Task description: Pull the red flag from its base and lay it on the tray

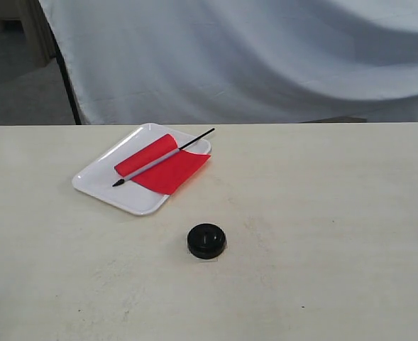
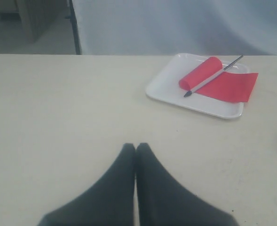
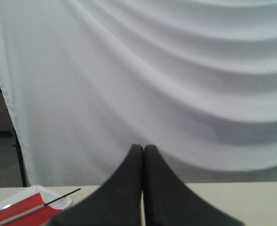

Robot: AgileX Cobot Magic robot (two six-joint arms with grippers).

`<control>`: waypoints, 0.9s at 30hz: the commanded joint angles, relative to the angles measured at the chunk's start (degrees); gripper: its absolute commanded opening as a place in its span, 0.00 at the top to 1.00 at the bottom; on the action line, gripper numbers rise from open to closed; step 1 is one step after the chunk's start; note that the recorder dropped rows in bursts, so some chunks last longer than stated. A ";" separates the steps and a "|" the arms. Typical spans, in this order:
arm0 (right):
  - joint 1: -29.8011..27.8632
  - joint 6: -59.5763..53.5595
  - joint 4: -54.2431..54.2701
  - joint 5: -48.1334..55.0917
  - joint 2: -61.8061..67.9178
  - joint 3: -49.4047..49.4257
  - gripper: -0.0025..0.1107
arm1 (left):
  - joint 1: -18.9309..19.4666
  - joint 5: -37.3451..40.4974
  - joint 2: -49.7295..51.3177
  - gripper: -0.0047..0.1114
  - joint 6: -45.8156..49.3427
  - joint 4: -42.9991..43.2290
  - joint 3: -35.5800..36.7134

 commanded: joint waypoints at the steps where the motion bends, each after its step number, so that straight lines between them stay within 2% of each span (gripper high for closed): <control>1: -0.01 -0.46 0.26 -4.31 -0.28 6.89 0.98 | -0.25 -0.26 -0.06 0.96 0.08 0.00 0.09; 6: -0.01 -0.46 -0.03 -11.73 -0.28 17.38 0.98 | -0.25 -0.26 -0.06 0.96 0.08 0.00 0.09; 8: -0.01 -0.91 -1.07 -6.31 -0.28 17.38 0.98 | -0.25 -0.26 -0.06 0.96 0.08 0.00 0.09; 12: -0.01 -2.87 -1.28 -9.37 -0.28 17.38 0.98 | -0.25 -0.26 -0.06 0.96 0.08 0.00 0.09; 17: -0.01 -3.34 -1.28 -5.12 -0.28 17.38 0.98 | -0.25 -0.26 -0.06 0.96 0.08 0.00 0.09; 27: -0.01 -3.34 -1.28 -5.14 -0.28 17.38 0.98 | -0.25 -0.26 -0.06 0.96 0.08 0.00 0.09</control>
